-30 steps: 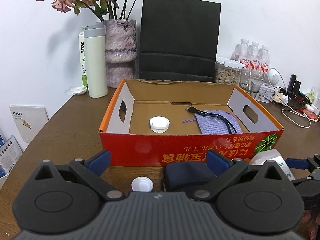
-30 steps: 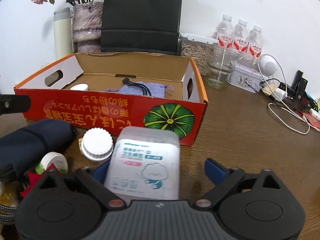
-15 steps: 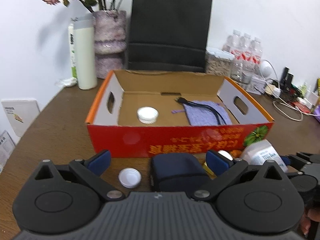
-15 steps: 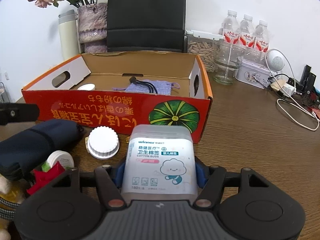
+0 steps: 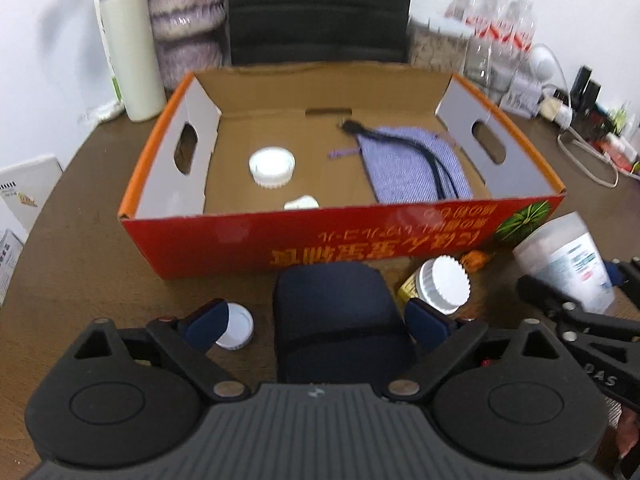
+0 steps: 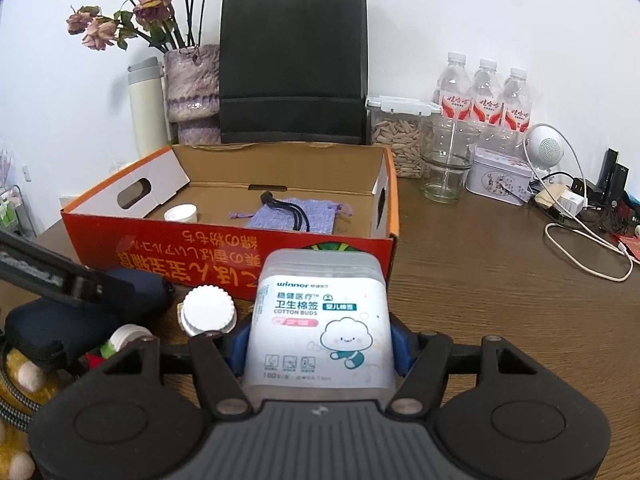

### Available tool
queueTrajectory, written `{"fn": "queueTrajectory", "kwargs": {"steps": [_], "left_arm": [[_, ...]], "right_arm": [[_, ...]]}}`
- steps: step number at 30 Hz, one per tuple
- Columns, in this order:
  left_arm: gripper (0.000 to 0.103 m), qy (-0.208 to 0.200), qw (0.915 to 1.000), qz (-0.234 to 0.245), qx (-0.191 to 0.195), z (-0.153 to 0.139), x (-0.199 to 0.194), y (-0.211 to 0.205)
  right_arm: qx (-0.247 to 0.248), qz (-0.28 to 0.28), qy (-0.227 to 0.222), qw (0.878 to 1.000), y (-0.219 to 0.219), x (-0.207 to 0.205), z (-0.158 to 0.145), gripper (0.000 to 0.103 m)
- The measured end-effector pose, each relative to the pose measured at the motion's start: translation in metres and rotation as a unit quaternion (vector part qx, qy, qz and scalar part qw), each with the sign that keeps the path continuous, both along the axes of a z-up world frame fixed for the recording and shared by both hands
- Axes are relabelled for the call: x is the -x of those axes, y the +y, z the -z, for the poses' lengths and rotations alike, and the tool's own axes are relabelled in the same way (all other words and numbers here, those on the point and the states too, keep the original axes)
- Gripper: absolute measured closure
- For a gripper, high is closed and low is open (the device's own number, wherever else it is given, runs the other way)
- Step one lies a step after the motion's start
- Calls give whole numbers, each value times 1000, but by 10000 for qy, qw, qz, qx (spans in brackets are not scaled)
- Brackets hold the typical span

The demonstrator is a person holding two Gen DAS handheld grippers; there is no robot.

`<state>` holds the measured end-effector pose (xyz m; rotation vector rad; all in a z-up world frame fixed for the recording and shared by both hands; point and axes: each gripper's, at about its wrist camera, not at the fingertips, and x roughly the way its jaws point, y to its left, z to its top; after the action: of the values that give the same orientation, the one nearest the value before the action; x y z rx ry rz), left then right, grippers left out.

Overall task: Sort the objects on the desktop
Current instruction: 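Grasp the white cotton-bud box with the right tool while the left tool grasps the navy pouch, then carry cotton-bud box and navy pouch into the cardboard box and open both tools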

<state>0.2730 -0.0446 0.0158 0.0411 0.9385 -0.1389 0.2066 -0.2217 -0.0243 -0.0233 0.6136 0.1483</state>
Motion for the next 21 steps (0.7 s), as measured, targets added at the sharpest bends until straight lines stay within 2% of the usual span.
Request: {"fn": "queueTrajectory", "kwargs": {"steps": [9, 12, 15, 21], "left_arm": [[14, 556, 9983, 59, -135, 12, -11, -10], [28, 625, 9980, 102, -57, 12, -11, -12], [30, 611, 9978, 181, -169, 12, -10, -16], [35, 542, 9985, 55, 75, 9, -4, -7]], "right_arm": [[-12, -41, -67, 10000, -12, 5, -2, 39], [-18, -41, -67, 10000, -14, 5, -2, 39], [-48, -33, -74, 10000, -17, 6, -2, 39], [-131, -45, -160, 9998, -18, 12, -6, 39]]}}
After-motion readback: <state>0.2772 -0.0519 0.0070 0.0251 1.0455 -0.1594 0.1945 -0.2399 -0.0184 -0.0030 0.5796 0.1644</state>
